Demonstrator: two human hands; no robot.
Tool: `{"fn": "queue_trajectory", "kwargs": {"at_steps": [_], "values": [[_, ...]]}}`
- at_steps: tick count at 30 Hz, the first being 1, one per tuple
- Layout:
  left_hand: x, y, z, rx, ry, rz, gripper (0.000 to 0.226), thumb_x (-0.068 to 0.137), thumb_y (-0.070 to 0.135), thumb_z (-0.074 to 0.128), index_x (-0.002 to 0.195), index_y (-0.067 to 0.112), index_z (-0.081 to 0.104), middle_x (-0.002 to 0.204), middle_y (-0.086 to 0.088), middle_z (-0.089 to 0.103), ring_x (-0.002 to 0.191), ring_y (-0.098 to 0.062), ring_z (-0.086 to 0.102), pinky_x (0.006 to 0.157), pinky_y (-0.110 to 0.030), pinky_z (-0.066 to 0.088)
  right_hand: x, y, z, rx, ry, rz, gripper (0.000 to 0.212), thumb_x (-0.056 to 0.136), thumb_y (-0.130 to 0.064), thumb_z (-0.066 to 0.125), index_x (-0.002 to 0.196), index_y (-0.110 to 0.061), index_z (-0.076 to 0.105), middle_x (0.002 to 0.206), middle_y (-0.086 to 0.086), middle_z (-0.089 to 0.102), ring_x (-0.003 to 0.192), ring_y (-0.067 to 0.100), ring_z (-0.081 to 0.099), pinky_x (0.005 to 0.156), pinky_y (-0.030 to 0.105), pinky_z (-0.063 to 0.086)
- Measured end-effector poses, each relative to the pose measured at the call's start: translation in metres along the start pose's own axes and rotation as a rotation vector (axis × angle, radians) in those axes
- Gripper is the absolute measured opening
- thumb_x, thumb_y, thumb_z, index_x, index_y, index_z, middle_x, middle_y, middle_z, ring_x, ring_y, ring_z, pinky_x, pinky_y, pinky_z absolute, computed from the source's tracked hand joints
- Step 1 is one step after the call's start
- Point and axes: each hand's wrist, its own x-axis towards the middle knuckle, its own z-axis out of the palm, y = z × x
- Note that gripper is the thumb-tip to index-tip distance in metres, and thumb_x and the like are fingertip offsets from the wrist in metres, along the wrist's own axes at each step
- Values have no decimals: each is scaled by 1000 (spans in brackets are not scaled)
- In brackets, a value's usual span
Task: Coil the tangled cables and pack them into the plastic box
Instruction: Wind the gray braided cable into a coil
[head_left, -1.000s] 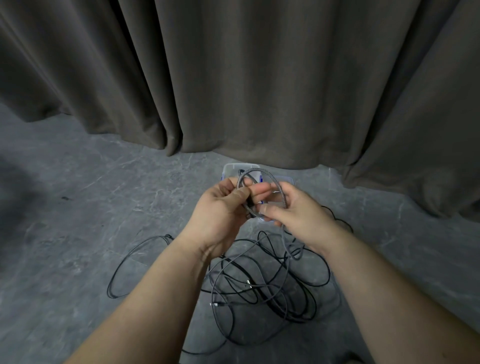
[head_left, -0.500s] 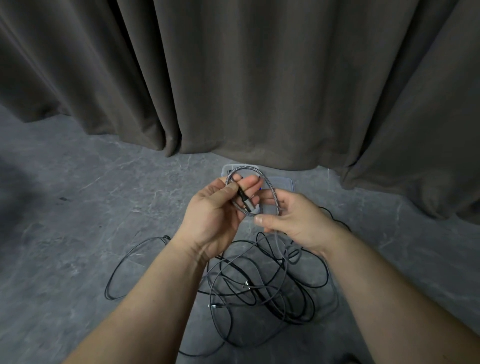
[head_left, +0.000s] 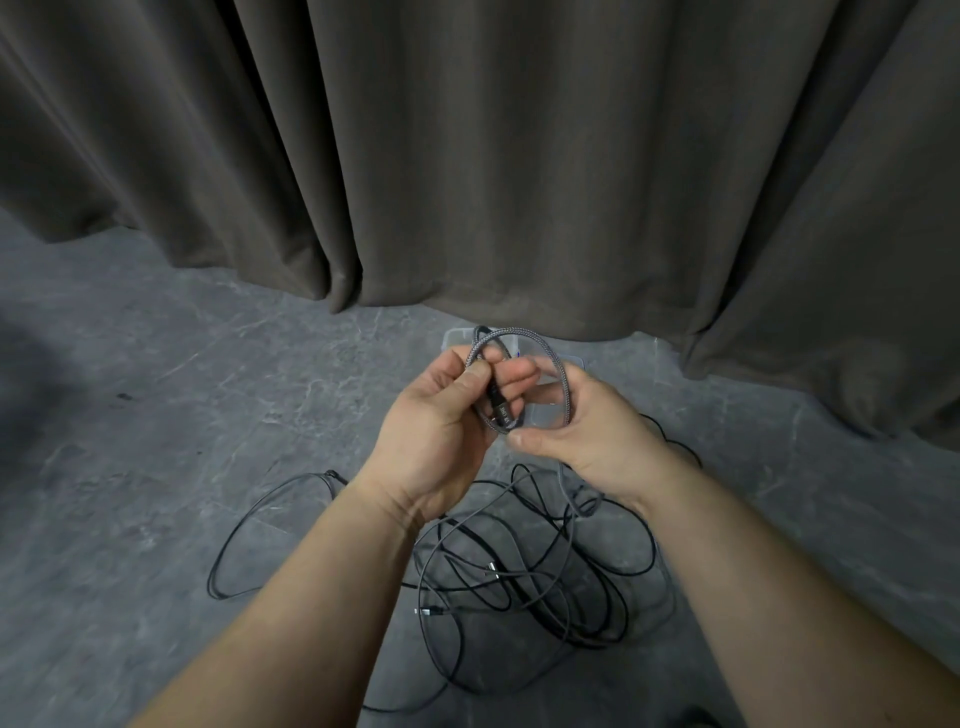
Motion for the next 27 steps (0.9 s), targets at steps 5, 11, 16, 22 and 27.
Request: {"fn": "queue_trajectory", "kwargs": {"at_steps": [5, 11, 16, 22, 27], "values": [[0, 1, 5, 14, 55, 11, 23, 102, 6, 34, 95, 10, 56, 71, -3, 65, 76, -17, 62, 79, -32, 44, -1, 0, 3, 8, 25, -46, 93, 70, -12, 83, 142, -41, 32, 111, -9, 67, 54, -12, 54, 68, 16, 40], [-4, 5, 6, 29, 83, 3, 22, 102, 7, 35, 93, 11, 55, 71, 2, 65, 87, -19, 67, 81, -31, 51, -2, -3, 2, 14, 20, -66, 92, 69, -8, 84, 144, -31, 36, 110, -4, 66, 53, -11, 54, 69, 14, 41], [-7, 8, 11, 37, 65, 38, 21, 100, 6, 38, 93, 8, 58, 71, -1, 68, 85, -17, 71, 74, -30, 58, -1, -5, 1, 29, 37, -117, 72, 69, -6, 84, 120, -44, 51, 99, -7, 67, 81, -3, 65, 80, 23, 49], [-8, 8, 9, 121, 83, 65, 17, 98, 6, 43, 96, 6, 59, 66, -1, 66, 67, -12, 66, 65, -25, 56, -3, -8, 2, -8, 71, -87, 67, 68, -12, 84, 108, -52, 49, 94, -9, 64, 59, -11, 54, 73, 22, 42], [-7, 7, 8, 207, 51, 60, 14, 98, 7, 41, 92, 8, 53, 66, -4, 53, 60, -16, 51, 61, -25, 46, -3, -7, 0, 27, 43, -64, 64, 73, -8, 80, 114, -46, 49, 97, 1, 64, 63, -8, 56, 70, 17, 43]]}}
